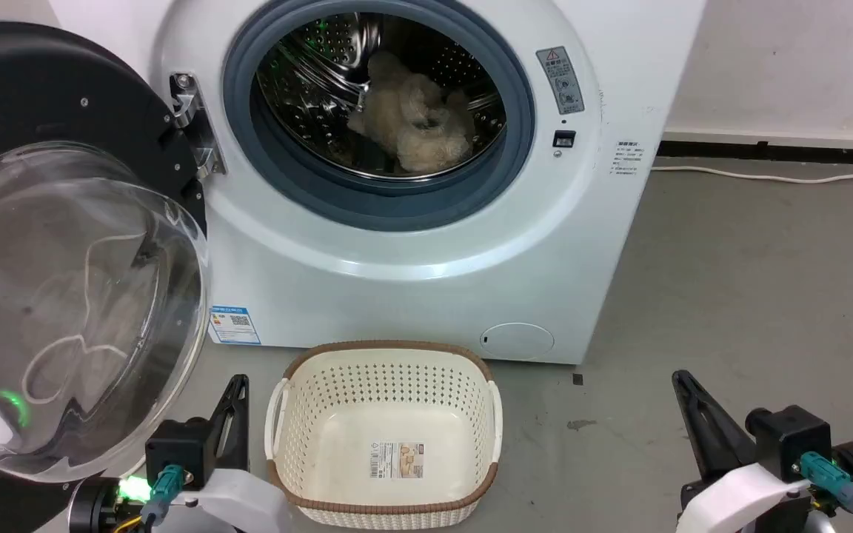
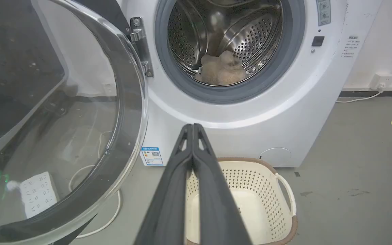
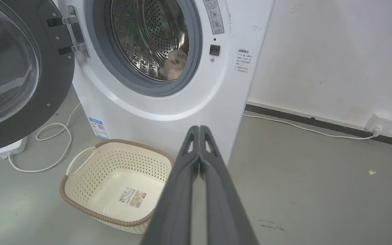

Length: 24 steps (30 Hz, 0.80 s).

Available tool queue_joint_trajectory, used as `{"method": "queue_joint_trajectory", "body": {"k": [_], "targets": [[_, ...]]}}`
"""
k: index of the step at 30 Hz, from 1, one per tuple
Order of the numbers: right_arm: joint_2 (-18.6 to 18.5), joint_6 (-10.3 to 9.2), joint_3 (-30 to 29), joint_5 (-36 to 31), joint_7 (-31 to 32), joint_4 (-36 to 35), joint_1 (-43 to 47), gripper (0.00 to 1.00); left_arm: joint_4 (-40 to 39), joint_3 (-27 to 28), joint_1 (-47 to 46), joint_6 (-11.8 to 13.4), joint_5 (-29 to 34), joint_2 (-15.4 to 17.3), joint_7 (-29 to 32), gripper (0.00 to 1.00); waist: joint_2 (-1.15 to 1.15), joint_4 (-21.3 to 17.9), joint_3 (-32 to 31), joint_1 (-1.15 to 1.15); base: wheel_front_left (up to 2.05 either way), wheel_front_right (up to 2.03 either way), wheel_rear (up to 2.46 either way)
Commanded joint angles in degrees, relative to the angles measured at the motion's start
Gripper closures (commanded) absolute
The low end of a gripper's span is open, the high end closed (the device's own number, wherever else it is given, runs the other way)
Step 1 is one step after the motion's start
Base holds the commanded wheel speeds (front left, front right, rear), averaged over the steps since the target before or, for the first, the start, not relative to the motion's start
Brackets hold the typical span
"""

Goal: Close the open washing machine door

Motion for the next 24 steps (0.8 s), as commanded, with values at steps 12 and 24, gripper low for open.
{"method": "queue_joint_trajectory", "body": {"k": [12, 24], "targets": [[0.3, 0.06, 0.0, -0.3, 0.1, -0.3, -0.7, 1.00, -0.2, 0.0, -0.8, 0.2, 0.2, 0.0, 0.0, 1.00, 0.00, 0.0, 0.0, 0.00, 0.00, 0.00, 0.00], [0.3, 0.06, 0.0, -0.3, 0.1, -0.3, -0.7, 1.00, -0.2, 0.0, -0.8, 0.2, 0.2, 0.0, 0.0, 1.00, 0.00, 0.0, 0.0, 0.00, 0.00, 0.00, 0.00]]}}
